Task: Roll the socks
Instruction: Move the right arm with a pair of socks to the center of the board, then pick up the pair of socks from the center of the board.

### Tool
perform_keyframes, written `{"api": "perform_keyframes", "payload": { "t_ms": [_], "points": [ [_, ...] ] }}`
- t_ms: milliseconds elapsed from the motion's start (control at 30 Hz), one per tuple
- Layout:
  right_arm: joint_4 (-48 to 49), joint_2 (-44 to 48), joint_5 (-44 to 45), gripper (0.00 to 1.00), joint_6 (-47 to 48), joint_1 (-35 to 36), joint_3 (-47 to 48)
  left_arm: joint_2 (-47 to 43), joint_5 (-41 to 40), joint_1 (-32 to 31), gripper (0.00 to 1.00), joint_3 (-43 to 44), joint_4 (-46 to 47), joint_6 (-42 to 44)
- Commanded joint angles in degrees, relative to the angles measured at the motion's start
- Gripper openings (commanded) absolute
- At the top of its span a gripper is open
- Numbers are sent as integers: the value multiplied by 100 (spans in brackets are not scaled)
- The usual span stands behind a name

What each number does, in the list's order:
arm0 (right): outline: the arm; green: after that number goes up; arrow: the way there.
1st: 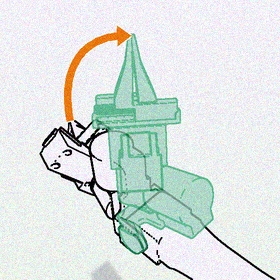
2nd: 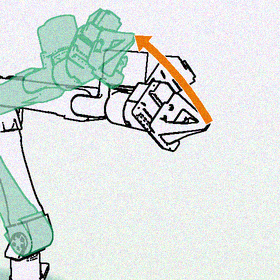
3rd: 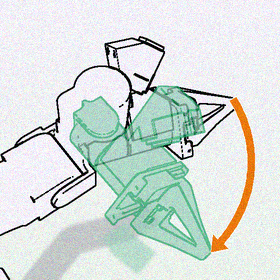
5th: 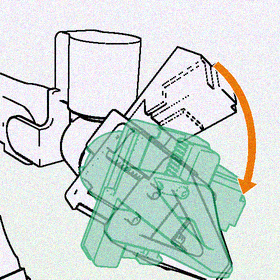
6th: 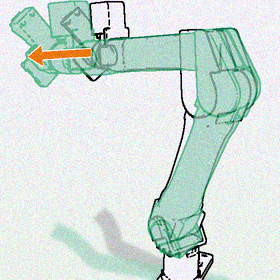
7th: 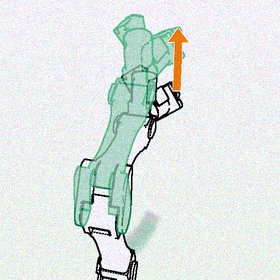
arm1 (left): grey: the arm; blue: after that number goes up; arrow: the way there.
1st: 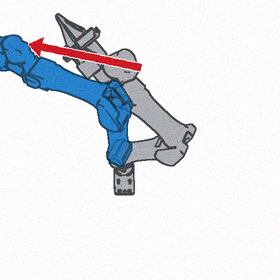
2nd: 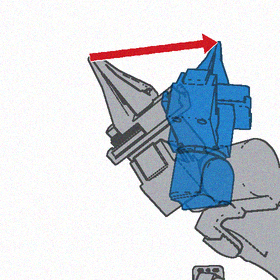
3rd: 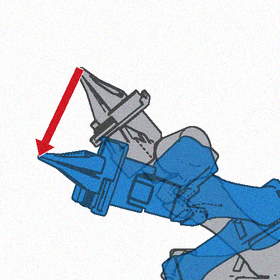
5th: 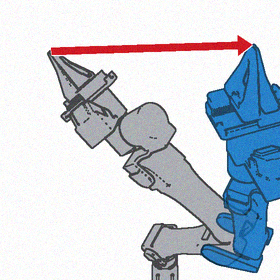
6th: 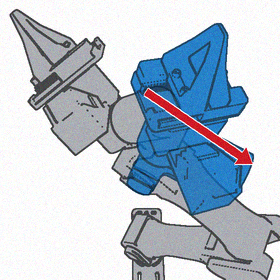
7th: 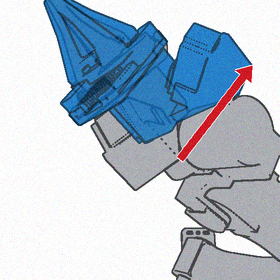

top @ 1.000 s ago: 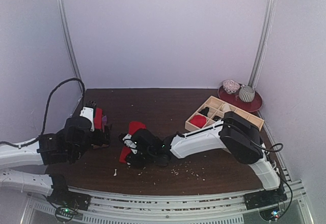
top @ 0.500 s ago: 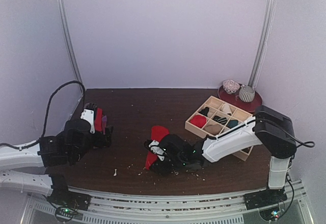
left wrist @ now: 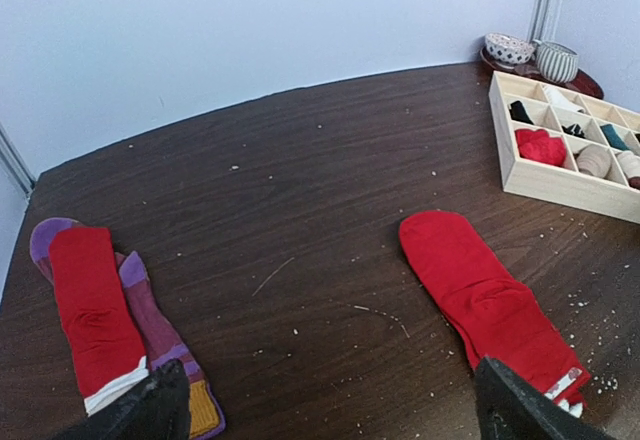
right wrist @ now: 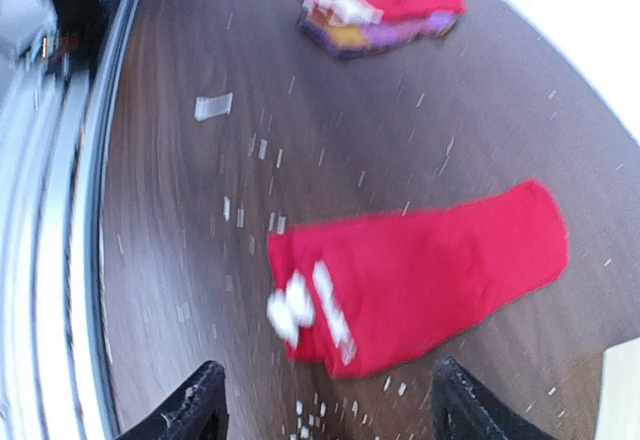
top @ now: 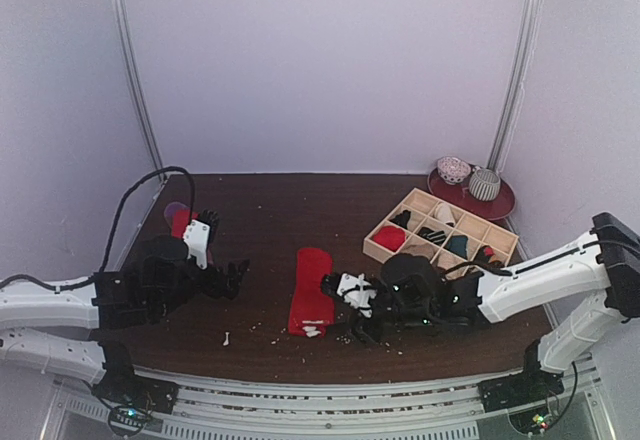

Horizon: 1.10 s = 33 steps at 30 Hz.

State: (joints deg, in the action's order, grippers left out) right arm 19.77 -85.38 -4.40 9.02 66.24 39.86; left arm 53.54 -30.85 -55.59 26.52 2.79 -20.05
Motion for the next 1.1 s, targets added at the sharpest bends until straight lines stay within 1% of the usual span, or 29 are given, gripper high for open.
{"api": "perform_keyframes", "payload": {
  "t_ms": [0, 167, 267, 400, 633, 767, 833, 933, 1000, 1067],
  "points": [
    [616, -457, -377, 69, 1050, -112, -214, 180, 468, 22, 98, -86, 702, 369],
    [666, -1278, -725, 67, 1382, -274, 286, 508, 492, 22, 98, -21, 689, 433],
    [698, -1546, -892, 66, 1489, -307, 504, 545, 486, 22, 98, 15, 632, 457],
    [355, -1895, -1014, 65, 1642, -344, 846, 455, 451, 22, 98, -76, 620, 452],
    [162, -2240, -1205, 60, 1580, -443, 888, 332, 441, 22, 98, -165, 567, 436],
    [-66, -2390, -1240, 56, 1474, -443, 960, 309, 477, 22, 98, -161, 565, 463],
    [-182, -2466, -1173, 49, 1390, -453, 1002, 320, 532, 22, 98, -163, 572, 503],
    [-761, -2614, -1295, 32, 1021, -501, 1274, 307, 663, 22, 97, -205, 633, 585],
    [-1057, -2619, -1753, 24, 650, -583, 1369, 268, 799, 22, 97, -335, 752, 643],
    [-1156, -2610, -2511, 19, 156, -713, 1385, 228, 990, 22, 97, -521, 1031, 690]
  ]
}}
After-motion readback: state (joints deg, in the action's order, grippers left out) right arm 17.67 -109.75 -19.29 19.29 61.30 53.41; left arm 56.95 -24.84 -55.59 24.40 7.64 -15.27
